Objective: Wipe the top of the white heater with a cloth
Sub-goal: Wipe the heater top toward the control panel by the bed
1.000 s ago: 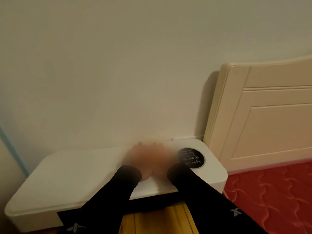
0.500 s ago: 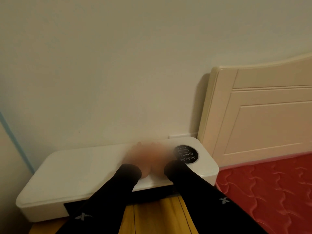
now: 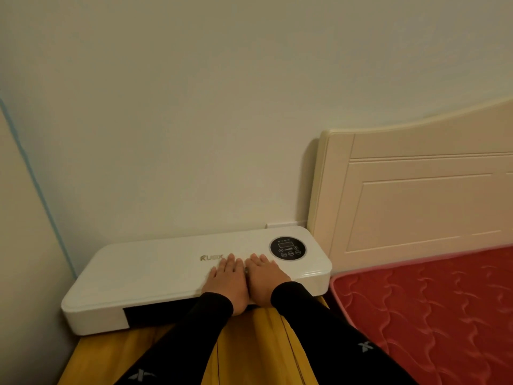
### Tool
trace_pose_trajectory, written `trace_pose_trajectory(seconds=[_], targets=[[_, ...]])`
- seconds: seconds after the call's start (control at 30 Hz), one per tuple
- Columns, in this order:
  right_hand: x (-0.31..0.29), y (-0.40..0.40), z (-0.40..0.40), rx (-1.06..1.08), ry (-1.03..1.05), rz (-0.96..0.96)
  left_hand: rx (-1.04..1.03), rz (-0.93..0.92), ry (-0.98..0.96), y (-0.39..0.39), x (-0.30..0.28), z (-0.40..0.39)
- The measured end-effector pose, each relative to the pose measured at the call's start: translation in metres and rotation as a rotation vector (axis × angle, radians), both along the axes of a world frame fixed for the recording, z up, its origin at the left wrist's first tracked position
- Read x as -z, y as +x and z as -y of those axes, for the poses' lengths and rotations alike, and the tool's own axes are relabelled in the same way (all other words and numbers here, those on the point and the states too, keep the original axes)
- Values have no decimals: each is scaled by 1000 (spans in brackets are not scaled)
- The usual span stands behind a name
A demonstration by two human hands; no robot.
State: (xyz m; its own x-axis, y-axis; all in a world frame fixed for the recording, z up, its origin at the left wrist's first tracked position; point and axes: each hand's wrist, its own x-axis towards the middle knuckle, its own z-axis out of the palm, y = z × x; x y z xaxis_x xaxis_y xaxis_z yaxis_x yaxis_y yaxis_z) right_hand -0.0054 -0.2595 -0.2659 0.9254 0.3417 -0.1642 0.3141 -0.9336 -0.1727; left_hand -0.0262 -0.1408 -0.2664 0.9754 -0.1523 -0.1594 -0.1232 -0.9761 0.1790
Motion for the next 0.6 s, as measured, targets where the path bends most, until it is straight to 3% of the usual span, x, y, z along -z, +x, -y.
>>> trace_pose_trajectory(seconds=[0.2, 0.6], targets=[[-8, -24, 9, -5, -10, 0, 8, 77, -6, -21, 5, 9], [2, 3, 18, 12, 46, 49, 33, 72, -23, 13, 11, 14]])
